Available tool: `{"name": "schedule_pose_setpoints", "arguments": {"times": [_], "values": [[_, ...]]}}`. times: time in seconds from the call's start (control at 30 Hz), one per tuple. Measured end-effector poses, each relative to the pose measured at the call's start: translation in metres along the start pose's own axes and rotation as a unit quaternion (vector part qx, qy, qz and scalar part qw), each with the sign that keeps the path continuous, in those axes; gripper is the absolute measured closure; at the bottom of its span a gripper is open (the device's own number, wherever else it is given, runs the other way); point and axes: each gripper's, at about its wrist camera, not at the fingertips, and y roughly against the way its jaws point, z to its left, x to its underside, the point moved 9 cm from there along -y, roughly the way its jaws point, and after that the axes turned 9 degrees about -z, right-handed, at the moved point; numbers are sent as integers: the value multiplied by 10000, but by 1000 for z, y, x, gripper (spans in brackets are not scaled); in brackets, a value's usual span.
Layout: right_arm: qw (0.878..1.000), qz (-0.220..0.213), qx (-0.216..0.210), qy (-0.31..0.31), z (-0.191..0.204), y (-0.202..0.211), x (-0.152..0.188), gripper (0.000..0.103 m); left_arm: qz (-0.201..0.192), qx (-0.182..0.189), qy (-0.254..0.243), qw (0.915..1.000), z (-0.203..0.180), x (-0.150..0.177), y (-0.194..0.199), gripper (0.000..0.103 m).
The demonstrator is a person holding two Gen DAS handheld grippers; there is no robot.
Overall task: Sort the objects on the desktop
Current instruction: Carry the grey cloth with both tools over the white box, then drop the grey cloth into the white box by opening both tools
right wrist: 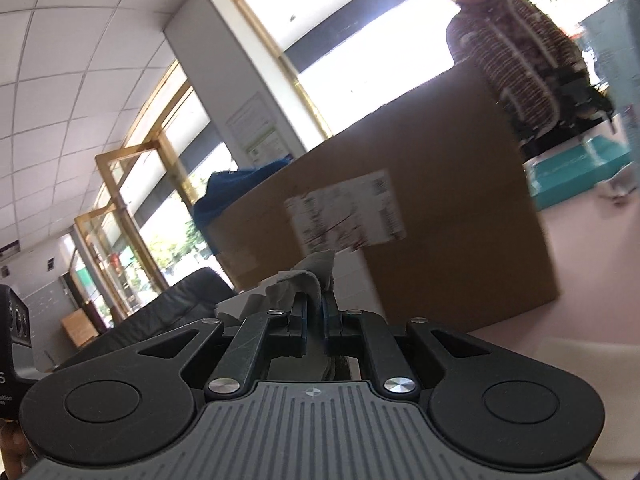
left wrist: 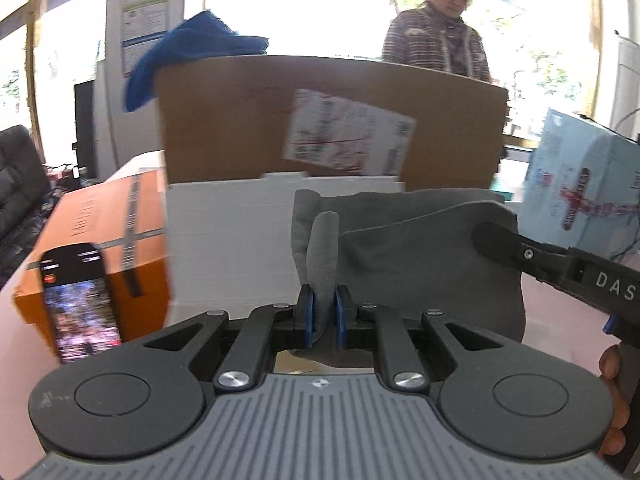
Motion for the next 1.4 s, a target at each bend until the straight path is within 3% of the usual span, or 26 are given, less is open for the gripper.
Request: {"name": "schedule_pose_setpoints", "arguments": {"times": [0.3,0.8,1.1,1.27,1.33,1.37,1.4], "values": [[9987,511,-3,-27,18,-24,36,96,403,-227,164,9988,47,15,0,93],[9883,1365,684,-15,-21,-29,75,96,1226,-128,84,9923,47,49,-32,93],[9864,1440,728,310,-20,-33,77,96,1451,-129,-33,9893,44,59,-41,92],[9870,1387,735,335,-22,-33,74,91,1385,-185,-132,9901,44,57,-41,86],[9880,1310,735,346,-22,-33,71,88,1306,-220,-157,9911,45,54,-40,76],[9887,1265,731,347,-22,-33,70,83,1266,-237,-170,9915,45,52,-40,71],[9897,1197,707,332,-21,-32,67,63,1227,-255,-182,9920,45,51,-39,53]]}}
